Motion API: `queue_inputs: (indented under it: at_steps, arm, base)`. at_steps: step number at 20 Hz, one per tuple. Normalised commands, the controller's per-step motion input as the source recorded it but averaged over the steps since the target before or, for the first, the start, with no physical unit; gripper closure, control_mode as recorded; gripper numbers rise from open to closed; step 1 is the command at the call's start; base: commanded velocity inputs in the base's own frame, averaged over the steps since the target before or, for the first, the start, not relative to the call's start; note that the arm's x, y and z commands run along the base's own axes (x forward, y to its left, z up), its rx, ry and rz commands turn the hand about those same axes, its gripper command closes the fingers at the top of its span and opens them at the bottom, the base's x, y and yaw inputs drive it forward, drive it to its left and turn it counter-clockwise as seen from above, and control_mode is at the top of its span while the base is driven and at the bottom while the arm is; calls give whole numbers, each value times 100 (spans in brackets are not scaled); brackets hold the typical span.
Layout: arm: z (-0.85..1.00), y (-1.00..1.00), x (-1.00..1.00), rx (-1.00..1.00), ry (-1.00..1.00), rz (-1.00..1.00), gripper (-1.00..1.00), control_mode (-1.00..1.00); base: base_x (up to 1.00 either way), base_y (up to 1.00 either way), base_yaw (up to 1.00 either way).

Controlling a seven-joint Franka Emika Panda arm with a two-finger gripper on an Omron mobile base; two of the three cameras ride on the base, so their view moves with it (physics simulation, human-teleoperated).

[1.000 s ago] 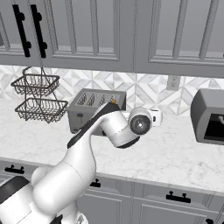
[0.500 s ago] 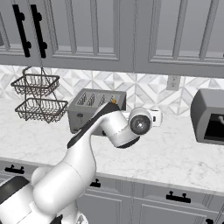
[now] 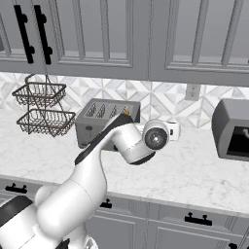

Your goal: Start the toaster. Once the lever pops up, take the bread to the plate on the dining counter.

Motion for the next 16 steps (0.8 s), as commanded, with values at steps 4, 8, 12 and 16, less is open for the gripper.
queue_inputs:
  at_steps: [4, 8, 12, 16]
  arm:
    - [0, 0, 0, 0, 0, 0, -100, -100]
    - [0, 0, 0, 0, 0, 0, -100, -100]
    - [0, 0, 0, 0, 0, 0, -100, -100]
    - [0, 0, 0, 0, 0, 0, -100, -100]
  base:
    - [0, 0, 0]
    - [0, 0, 0]
    - [0, 0, 0]
    - [0, 0, 0]
